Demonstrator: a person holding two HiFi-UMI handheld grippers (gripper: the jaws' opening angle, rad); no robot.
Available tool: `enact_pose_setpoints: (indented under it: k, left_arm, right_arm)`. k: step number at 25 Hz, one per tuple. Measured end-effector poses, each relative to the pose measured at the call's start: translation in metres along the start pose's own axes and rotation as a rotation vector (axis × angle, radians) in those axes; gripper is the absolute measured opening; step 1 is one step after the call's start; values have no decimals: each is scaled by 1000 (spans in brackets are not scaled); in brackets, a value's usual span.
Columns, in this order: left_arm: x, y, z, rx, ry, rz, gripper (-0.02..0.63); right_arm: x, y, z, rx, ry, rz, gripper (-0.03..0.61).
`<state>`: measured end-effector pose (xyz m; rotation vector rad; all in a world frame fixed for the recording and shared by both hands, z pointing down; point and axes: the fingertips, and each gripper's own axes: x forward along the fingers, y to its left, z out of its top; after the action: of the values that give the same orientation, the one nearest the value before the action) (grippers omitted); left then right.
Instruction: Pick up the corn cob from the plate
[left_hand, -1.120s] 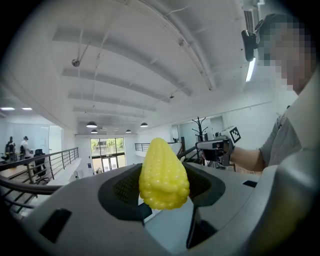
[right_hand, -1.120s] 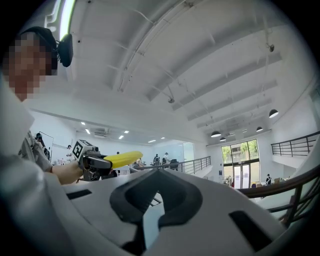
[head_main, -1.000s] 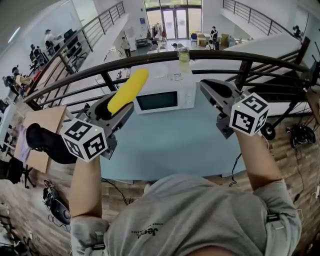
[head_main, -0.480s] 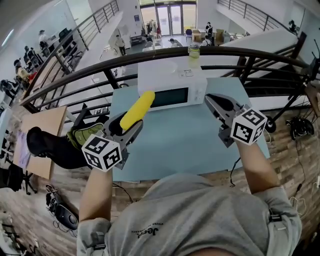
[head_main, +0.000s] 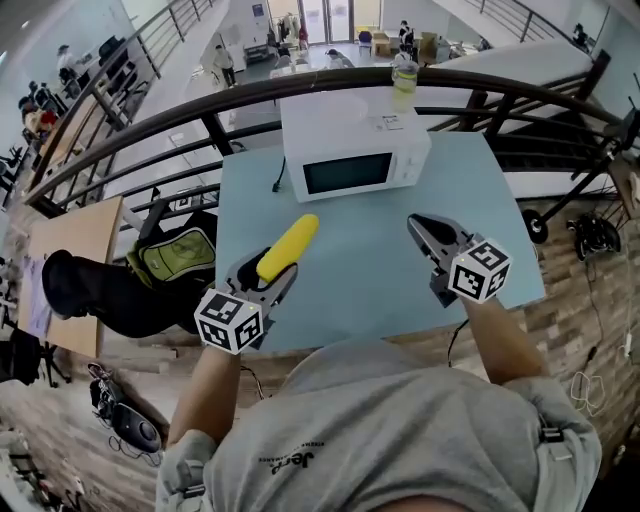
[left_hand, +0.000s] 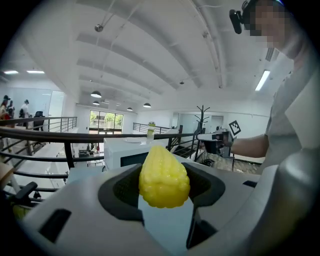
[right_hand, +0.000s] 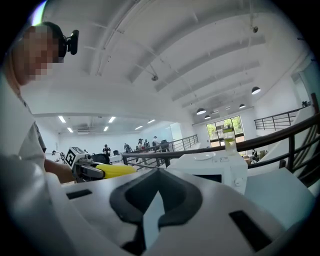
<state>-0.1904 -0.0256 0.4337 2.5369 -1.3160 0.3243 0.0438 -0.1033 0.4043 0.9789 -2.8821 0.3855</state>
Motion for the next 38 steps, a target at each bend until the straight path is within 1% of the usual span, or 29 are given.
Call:
enact_pose_setpoints:
  k: [6,10,13,16,21,27,33,38]
  left_arm:
    - [16,3,-47,-89,10,38,256]
    - [29,-4,-71,-126,22,54,256]
    - [37,-10,-86,-149,34,64,256]
    - [42,-15,-96,-169,40,70,256]
    - [50,-21,-103,-179,51,66,256]
    - [50,-27,-100,-165,49,50,256]
    - [46,-25,-97,-161,43,49,256]
    - [45,-24,-99,-164,47,51,256]
  right_arm:
    - [10,-19,-50,21,74,-9,15]
    - [13,-23,-86,33,154,23,15]
    - [14,-25,-111,69,201,51,15]
    - [13,-28,-128,119,223,67,15]
    - [10,-34,-140,140,250,76,15]
    - [5,-40,-137,160,241,60,14]
    - [3,-39,-136,112,249,37,14]
    - [7,-35,-137,104,252,53,14]
